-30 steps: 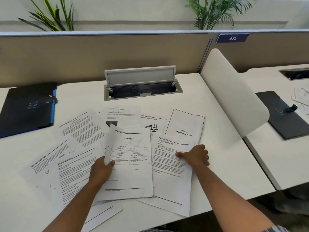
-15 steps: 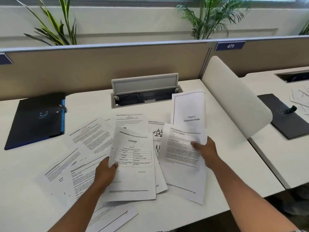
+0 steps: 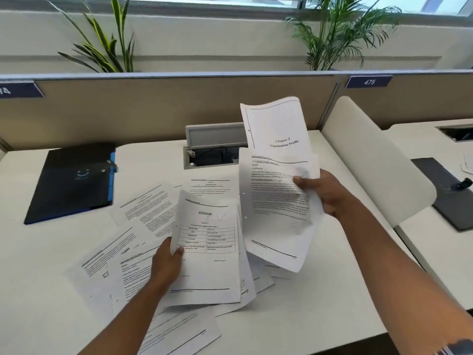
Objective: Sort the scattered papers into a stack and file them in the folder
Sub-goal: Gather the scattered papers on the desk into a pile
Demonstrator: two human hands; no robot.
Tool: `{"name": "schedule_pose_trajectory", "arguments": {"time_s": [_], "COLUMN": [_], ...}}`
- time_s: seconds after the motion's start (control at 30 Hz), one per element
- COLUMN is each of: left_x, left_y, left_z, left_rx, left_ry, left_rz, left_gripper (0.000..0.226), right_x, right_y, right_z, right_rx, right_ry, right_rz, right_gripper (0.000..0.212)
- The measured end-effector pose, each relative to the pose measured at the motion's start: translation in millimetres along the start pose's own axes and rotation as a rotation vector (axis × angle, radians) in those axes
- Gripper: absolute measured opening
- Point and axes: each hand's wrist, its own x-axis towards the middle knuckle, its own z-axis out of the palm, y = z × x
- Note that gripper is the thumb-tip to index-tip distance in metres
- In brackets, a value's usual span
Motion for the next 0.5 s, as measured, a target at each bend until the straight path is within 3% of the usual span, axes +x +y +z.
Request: {"name": "schedule_pose_trajectory", "arguments": {"time_s": [0.33,0.5], "left_x": [0.0,-2.8], "left_y": [12.6,26.6], "left_z": [-2.5,0.2], "left_rx": [-0.083,-0.124], "left_ry": [0.032,0.027], "left_rz": [0.002,0.030], "left_gripper": [0.036,0.039], "right_x": [11.8,20.2], "right_y": [-51.5,-40.7], "right_z": [30.8,39.3], "right_rx": [-0.031,-0.035], "right_ry": [-0.075,-0.053], "right_rz": [-0.108,-0.076], "right_gripper": [0.058,0.065]}}
